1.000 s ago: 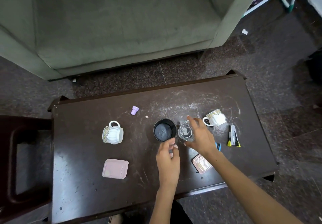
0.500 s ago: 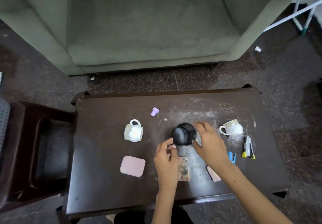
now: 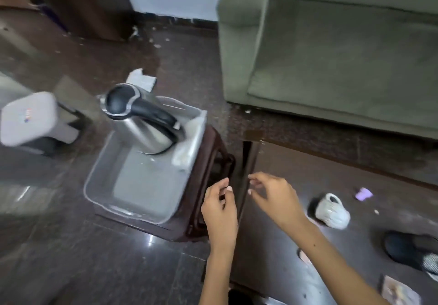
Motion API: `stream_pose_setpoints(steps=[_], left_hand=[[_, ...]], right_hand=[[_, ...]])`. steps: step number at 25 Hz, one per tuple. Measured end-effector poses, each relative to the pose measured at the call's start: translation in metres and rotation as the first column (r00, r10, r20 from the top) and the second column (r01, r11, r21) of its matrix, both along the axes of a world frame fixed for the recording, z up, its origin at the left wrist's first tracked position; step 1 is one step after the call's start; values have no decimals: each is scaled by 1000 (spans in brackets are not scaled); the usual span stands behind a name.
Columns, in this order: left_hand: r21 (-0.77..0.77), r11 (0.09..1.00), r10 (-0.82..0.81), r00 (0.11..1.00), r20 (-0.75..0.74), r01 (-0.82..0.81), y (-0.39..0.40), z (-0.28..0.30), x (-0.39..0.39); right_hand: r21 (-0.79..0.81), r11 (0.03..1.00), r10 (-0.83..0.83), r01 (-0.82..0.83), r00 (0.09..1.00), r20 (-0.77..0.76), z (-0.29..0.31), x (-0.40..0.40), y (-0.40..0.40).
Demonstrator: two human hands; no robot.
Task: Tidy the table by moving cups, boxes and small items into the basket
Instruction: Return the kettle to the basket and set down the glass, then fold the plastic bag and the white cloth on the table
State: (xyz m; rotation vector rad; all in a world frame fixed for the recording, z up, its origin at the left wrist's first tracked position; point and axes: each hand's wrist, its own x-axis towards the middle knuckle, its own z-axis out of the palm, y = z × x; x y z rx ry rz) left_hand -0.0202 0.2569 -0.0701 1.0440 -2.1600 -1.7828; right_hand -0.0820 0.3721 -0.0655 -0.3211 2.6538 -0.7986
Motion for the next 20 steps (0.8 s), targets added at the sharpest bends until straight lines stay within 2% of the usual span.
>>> stream_pose_setpoints(steps=[6,9,11,13,20], left_hand=[[22,991,132,991,7,-132,-98,-4,-12],[41,987,155,988,23,-156,-112,-11,-11],[53,985,161,986,41,-163,-114,-16,-8],[48,990,129,990,51,-132,-111,-18,-4],[12,1000,-12,1000,1,12,-74,-9,8]], right_hand=[[-26,985,167,-171,980,-111,-9,-43,-134],[26,980,198,-197,979,-48,-22,-53,-164],[42,989,144,-144,990,2,-29,-56,-172],[-30,998,58,-57,998,14,-30,-54,-169],[-223,975,-42,12,990,-131,4,-28,-116]])
